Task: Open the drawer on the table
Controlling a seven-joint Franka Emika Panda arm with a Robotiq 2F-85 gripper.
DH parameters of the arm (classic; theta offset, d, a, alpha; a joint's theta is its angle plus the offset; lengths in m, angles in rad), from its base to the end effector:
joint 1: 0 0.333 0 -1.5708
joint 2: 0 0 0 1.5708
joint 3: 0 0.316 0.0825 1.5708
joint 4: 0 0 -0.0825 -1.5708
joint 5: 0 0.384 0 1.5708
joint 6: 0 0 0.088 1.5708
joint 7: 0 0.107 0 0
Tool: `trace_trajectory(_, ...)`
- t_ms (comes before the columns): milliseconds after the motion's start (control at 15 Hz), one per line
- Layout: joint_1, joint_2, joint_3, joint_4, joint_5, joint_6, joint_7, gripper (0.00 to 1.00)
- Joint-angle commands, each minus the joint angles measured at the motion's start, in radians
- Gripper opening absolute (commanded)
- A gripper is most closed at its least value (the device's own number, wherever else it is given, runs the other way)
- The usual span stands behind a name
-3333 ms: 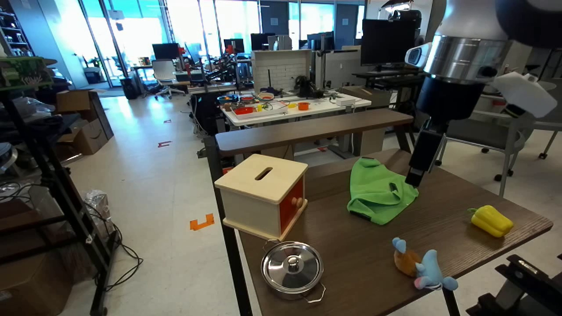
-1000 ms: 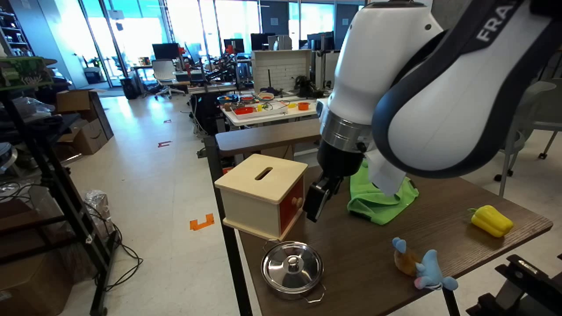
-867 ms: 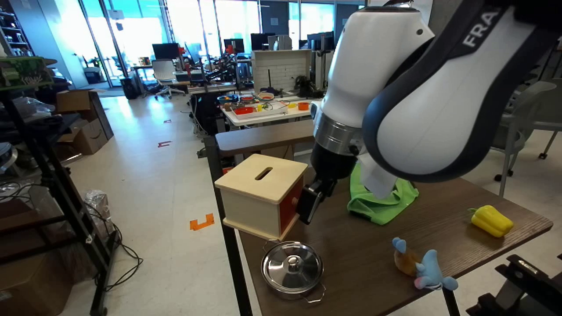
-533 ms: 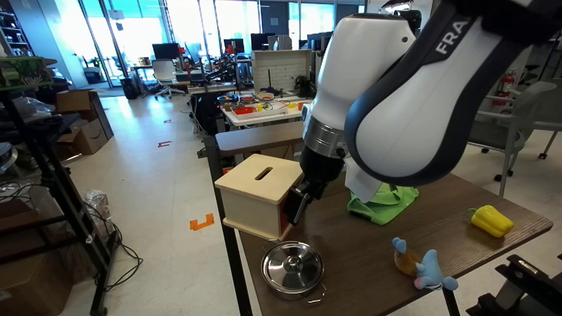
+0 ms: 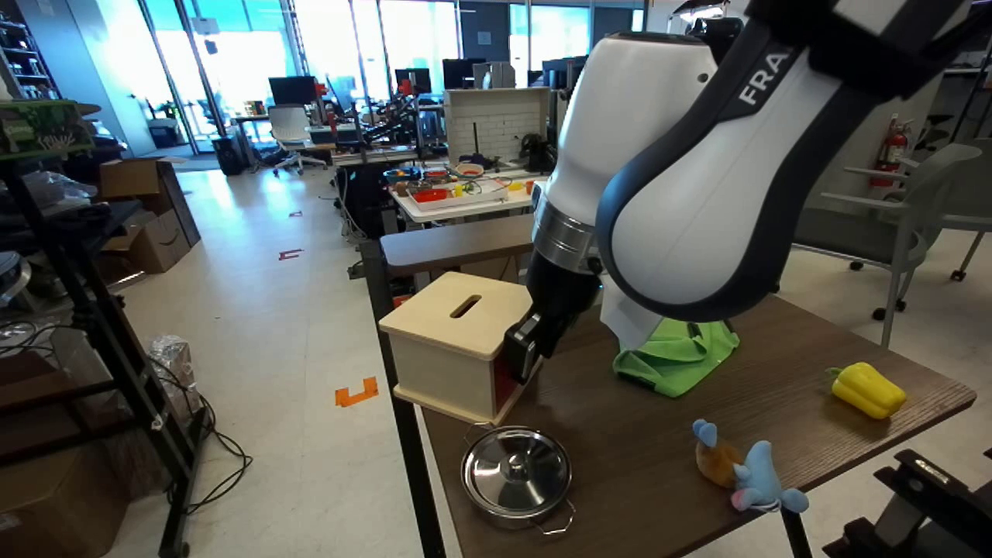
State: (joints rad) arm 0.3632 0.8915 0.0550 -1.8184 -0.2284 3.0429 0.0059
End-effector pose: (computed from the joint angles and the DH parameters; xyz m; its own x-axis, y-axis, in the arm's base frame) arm 0.5881 0.2777 0.0814 0.7708 0.5471 0.3264 0.5635 -0.8245 0.0512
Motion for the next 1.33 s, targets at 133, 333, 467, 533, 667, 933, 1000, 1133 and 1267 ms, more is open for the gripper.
trace_trajectory(133,-0.004,0.023,0.000,0.026,0.014,0.020,-0.025,0.12)
trace_trajectory(333,0.005,0.000,-0.016,-0.006,0.013,-0.007,-0.019,0.07)
trace_trajectory(467,0.012,-0.019,-0.025,-0.030,0.010,-0.022,-0.015,0.07)
trace_trajectory(533,0.013,-0.028,-0.027,-0.042,0.009,-0.027,-0.015,0.07)
trace_trajectory(667,0.008,-0.049,-0.025,-0.068,0.008,-0.033,-0.019,0.07)
trace_trajectory(933,0.000,-0.091,-0.022,-0.120,0.004,-0.076,-0.026,0.07)
trace_trajectory(1000,0.002,-0.101,-0.025,-0.130,0.003,-0.085,-0.024,0.07)
trace_trajectory(1133,0.004,-0.121,-0.031,-0.153,-0.002,-0.098,-0.021,0.07)
trace_trajectory(1267,-0.001,-0.135,-0.030,-0.173,-0.004,-0.108,-0.024,0.07)
